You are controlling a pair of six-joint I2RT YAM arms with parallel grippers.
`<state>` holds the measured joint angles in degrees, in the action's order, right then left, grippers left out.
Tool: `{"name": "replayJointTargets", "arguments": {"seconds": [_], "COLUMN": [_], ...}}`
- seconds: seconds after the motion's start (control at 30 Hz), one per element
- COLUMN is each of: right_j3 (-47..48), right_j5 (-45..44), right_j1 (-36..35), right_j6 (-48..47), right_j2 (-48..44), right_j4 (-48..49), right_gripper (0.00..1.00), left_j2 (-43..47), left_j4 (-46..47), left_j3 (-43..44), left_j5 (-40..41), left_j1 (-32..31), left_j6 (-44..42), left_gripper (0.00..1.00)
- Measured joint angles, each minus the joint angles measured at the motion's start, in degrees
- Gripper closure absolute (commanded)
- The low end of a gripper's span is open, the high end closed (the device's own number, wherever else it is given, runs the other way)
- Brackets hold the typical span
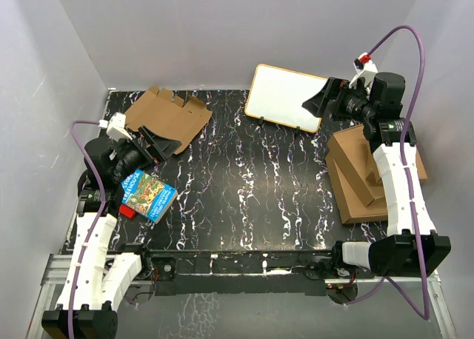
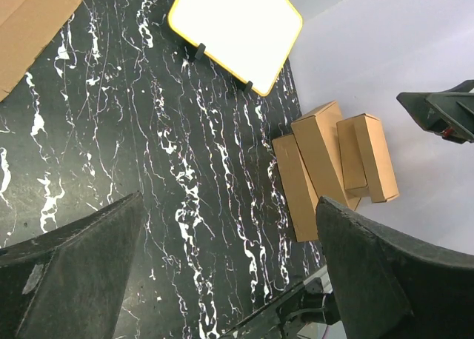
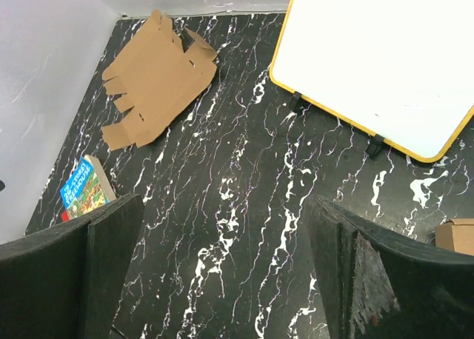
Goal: Fold the paper box
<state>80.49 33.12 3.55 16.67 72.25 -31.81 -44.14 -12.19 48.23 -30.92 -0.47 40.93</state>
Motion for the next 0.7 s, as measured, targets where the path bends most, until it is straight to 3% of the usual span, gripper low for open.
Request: {"name": "replayJointTargets", "arguments": {"seconds": [0.47,0.7], "right_j3": [0.83,-2.67], "right_j5": [2.43,10.69], "right_j1": [0.00,-0.31], "right_j6": [0.07,-4.96], "right_j2": [1.27,0.85], "right_j4": [0.46,3.80], "right_gripper": [0.02,0.02], "left_j2": [0.00,-0.28], "left_j4": [-0.28,-0.33], "left_j3": [-0.02,-1.46], "left_j5": [0.04,0.50], "left_j1": [0.02,0.02], "left_j6": [-0.92,-2.80], "left_gripper": [0.03,0.03]}}
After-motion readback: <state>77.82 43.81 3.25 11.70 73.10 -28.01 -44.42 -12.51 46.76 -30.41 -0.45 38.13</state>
